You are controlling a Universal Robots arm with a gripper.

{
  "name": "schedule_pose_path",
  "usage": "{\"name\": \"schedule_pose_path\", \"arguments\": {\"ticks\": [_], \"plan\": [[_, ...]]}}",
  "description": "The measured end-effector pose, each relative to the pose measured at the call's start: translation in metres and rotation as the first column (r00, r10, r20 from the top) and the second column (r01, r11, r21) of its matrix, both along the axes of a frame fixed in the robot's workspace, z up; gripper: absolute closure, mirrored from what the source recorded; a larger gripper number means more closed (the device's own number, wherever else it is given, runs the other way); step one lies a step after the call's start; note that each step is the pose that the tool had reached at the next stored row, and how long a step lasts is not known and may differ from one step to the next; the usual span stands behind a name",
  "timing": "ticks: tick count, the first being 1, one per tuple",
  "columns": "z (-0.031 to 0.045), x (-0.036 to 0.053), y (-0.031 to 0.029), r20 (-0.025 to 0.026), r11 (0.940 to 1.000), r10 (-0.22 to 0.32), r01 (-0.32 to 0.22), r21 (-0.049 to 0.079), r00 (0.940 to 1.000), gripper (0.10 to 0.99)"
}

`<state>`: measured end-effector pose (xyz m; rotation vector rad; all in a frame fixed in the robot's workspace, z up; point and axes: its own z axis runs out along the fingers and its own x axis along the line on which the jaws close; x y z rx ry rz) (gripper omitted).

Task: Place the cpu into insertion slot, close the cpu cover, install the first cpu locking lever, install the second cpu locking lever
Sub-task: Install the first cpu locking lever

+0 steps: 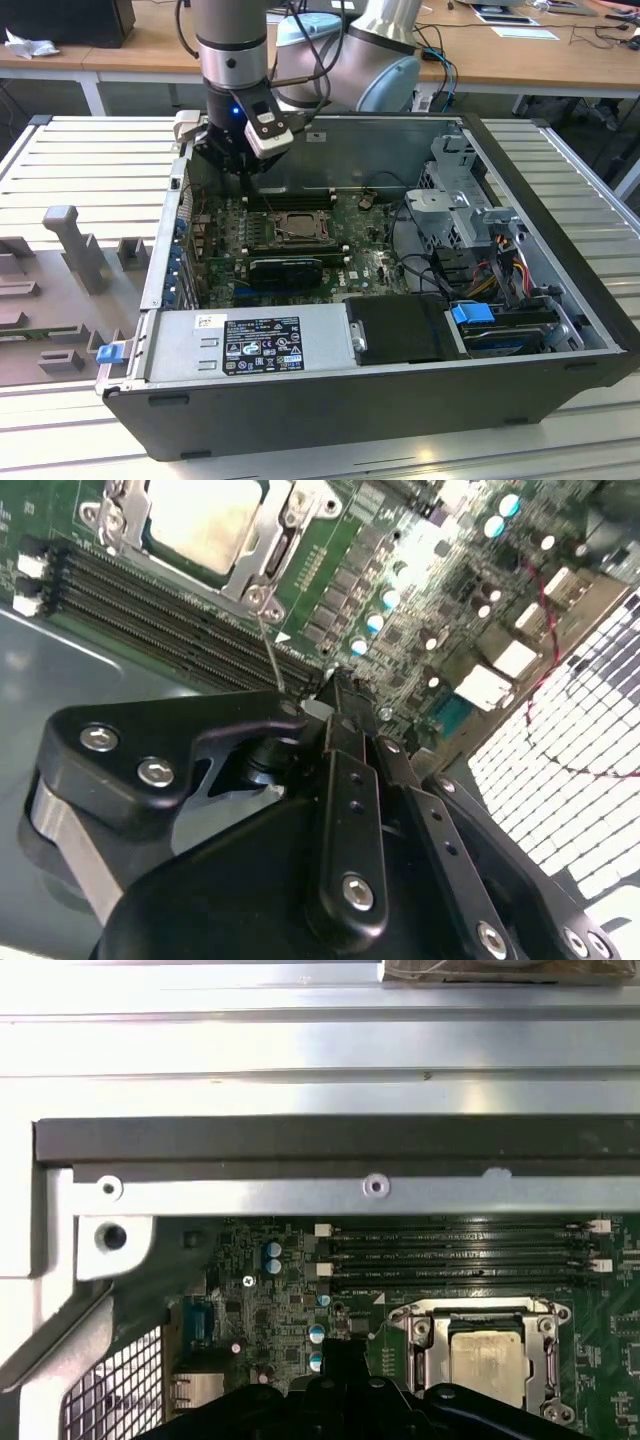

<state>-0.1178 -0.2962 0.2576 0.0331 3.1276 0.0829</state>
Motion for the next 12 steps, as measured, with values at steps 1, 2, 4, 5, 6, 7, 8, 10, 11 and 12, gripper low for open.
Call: {"name": "schedule_pose_path", "arguments": {"ticks": [1, 2, 4, 5, 6, 7, 8, 10, 11, 12], "plan": [[-0.0001, 0.0, 0.0013, -0.0002, 1.0, 0.0, 0.0, 0.0, 1.0, 0.98], [-0.0001, 0.0, 0.0023, -0.0003, 1.0, 0.0, 0.0, 0.0, 1.0, 0.98], [-0.0003, 0.0006, 0.0042, -0.0004, 1.0, 0.0, 0.0, 0.0, 1.0, 0.98], [-0.0004, 0.0009, 0.0048, -0.0006, 1.0, 0.0, 0.0, 0.0, 1.0, 0.98], [-0.0005, 0.0018, 0.0062, -0.001, 1.0, 0.0, 0.0, 0.0, 1.0, 0.98], [-0.0006, 0.0033, 0.0071, -0.0013, 1.0, 0.0, 0.0, 0.0, 1.0, 0.98], [-0.0006, 0.005, 0.0078, -0.0017, 1.0, 0.0, 0.0, 0.0, 1.0, 0.98], [-0.001, 0.0126, 0.0094, -0.003, 1.0, 0.0, 0.0, 0.0, 1.0, 0.98], [-0.0012, 0.0165, 0.0099, -0.0039, 1.0, 0.0, 0.0, 0.0, 1.0, 0.98], [-0.0016, 0.0228, 0.0102, -0.0051, 1.0, 0.0, 0.0, 0.0, 1.0, 0.98]]}}
